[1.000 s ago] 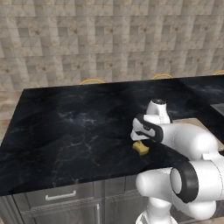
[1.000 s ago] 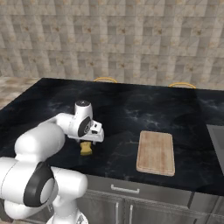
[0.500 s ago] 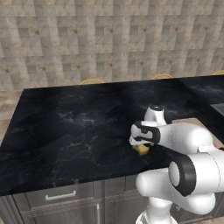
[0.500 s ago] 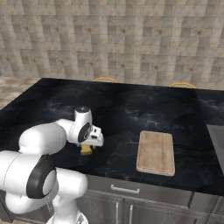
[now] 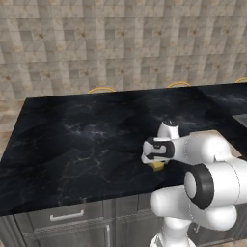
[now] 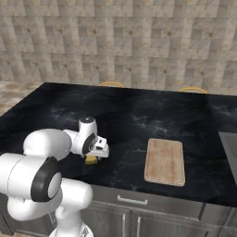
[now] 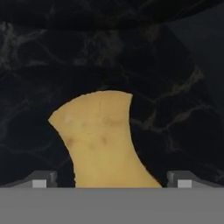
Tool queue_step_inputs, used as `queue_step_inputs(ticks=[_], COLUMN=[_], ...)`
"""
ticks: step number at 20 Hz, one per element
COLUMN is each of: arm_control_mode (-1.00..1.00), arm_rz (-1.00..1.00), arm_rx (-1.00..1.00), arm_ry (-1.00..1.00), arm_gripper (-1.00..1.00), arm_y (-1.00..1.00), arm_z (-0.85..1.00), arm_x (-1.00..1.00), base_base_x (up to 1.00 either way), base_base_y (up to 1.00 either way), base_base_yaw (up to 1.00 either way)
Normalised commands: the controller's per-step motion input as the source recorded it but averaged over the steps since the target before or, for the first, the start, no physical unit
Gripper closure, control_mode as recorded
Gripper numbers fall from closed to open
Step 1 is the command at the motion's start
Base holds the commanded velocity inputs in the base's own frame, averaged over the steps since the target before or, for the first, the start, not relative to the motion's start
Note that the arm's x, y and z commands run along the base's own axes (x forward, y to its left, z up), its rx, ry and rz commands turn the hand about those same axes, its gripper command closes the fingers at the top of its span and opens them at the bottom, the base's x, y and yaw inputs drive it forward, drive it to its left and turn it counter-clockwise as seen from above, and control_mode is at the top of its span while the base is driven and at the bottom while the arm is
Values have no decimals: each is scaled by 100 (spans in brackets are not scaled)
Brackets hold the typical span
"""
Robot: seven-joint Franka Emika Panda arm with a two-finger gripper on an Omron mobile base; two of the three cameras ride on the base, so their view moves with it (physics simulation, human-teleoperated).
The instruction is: Pick up the sponge from the counter and clean the cutting board by briefly scrubbing or pressing down on the cutting board. Once finished, release the sponge.
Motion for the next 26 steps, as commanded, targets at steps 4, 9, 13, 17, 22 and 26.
queue_step_inputs(ticks=[4, 9, 13, 17, 22, 26], arm_control_mode=[-100, -100, -100, -100, -100, -100], arm_rz=[0, 0, 0, 0, 0, 1], arm_rx=[0, 0, 0, 0, 0, 0], arm_ry=[0, 0, 0, 0, 0, 0], arm_gripper=[-100, -100, -100, -100, -100, -100], arm_y=[1, 1, 0, 1, 9, 18], arm_z=[-9, -3, 0, -3, -8, -6], arm_x=[4, 11, 19, 11, 1, 0], base_base_x=[0, 0, 0, 0, 0, 0], base_base_y=[0, 0, 0, 0, 0, 0], base_base_yaw=[0, 0, 0, 0, 0, 0])
